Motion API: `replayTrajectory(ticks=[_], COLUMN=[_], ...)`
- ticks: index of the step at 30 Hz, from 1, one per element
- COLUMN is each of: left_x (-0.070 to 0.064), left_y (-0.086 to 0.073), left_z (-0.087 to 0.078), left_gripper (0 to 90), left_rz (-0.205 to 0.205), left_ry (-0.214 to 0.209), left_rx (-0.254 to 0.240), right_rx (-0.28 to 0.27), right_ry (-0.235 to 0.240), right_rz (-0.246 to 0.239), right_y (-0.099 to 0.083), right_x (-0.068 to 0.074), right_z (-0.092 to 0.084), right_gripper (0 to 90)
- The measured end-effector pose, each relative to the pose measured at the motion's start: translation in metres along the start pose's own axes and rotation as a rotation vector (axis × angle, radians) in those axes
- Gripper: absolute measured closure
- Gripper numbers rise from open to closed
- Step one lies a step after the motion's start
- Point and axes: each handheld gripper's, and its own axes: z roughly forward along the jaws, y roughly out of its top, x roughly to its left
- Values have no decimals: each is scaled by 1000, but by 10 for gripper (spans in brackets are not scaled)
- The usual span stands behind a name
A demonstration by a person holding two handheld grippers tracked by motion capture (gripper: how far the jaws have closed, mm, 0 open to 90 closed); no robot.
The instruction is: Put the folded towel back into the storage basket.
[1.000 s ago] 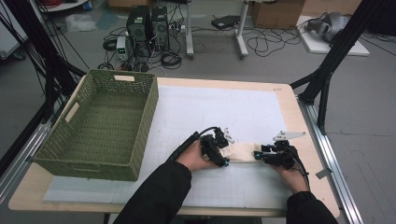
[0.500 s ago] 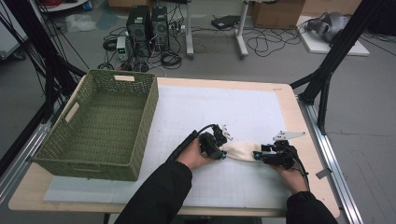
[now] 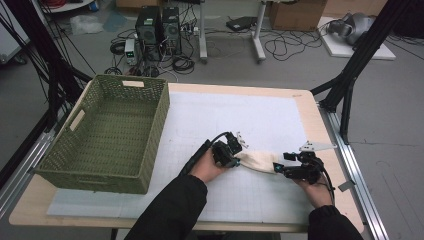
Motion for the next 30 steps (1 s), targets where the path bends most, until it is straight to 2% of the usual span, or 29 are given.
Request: replayTrajectory(ticks=[5, 8, 11, 16, 20, 30], left_x=[3, 5, 9, 15, 18, 22], left_y=[-1, -4, -11, -22, -27, -36], left_z=[-5, -10, -13, -22, -30, -42], left_gripper=[798, 798, 798, 797, 797, 797], left_rz=[-24, -43, -79, -128, -150, -204], left_ry=[4, 11, 13, 14, 20, -1], left_rx=[0, -11, -22, -47, -66, -103], right_rx=[-2, -9, -22, -38, -46, -94], right_ry=[11, 17, 16, 5, -8, -17], right_rz=[-5, -29, -48, -43, -43, -60], right_y=[-1, -1, -2, -3, -3, -2], right_x=[3, 7, 9, 11, 11, 16], right_z=[-2, -4, -8, -12, -13, -20], right_gripper=[213, 188, 171, 135, 123, 119])
